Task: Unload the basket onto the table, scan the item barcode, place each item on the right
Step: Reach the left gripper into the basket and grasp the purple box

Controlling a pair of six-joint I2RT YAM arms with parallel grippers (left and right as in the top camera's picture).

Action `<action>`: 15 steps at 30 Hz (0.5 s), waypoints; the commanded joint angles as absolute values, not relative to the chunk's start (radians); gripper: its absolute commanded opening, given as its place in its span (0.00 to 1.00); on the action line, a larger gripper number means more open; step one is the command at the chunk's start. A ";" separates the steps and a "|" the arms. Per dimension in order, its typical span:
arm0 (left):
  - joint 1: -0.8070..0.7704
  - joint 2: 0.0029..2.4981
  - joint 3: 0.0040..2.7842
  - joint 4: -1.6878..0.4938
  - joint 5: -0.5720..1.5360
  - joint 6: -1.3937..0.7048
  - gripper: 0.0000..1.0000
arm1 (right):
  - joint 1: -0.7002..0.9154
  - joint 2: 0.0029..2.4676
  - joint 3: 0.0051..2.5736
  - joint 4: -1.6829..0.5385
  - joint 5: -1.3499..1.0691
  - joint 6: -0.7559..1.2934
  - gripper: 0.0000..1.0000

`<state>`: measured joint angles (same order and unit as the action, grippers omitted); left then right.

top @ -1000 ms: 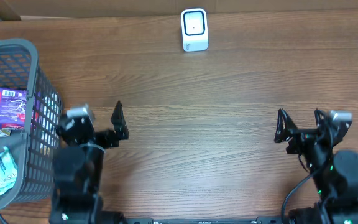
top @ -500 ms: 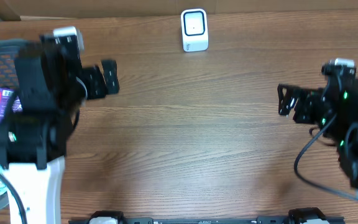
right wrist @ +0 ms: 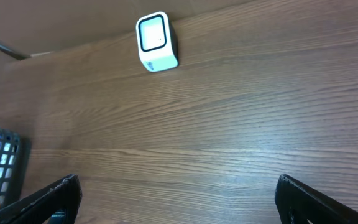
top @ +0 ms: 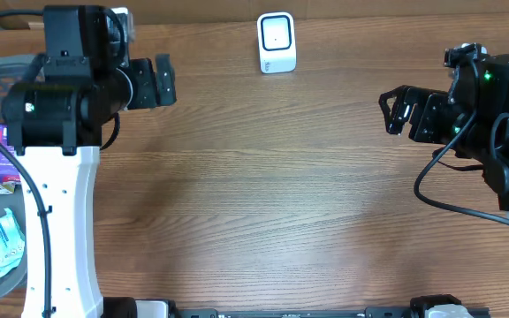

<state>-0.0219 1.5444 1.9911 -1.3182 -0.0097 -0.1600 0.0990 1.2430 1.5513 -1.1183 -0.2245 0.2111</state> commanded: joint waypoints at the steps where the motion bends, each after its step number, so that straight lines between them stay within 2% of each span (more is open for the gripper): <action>1: 0.075 1.525 2.166 -1.393 -0.108 -0.332 0.95 | 0.103 1.238 1.576 -1.114 -0.237 0.208 1.00; 3: 0.152 1.523 2.230 -1.436 -0.120 -0.363 0.95 | 0.103 1.238 1.576 -1.113 -0.235 0.208 0.94; 5: 0.225 1.520 2.247 -1.460 -0.175 -0.363 1.00 | 0.103 1.238 1.576 -1.114 -0.228 0.208 0.94; 10: 0.395 1.524 2.190 -1.543 -0.340 -0.475 1.00 | 0.103 1.238 1.576 -1.117 -0.226 0.208 0.94; 15: 0.566 1.527 2.063 -1.531 -0.251 -0.545 1.00 | 0.103 1.238 1.576 -1.126 -0.226 0.208 0.94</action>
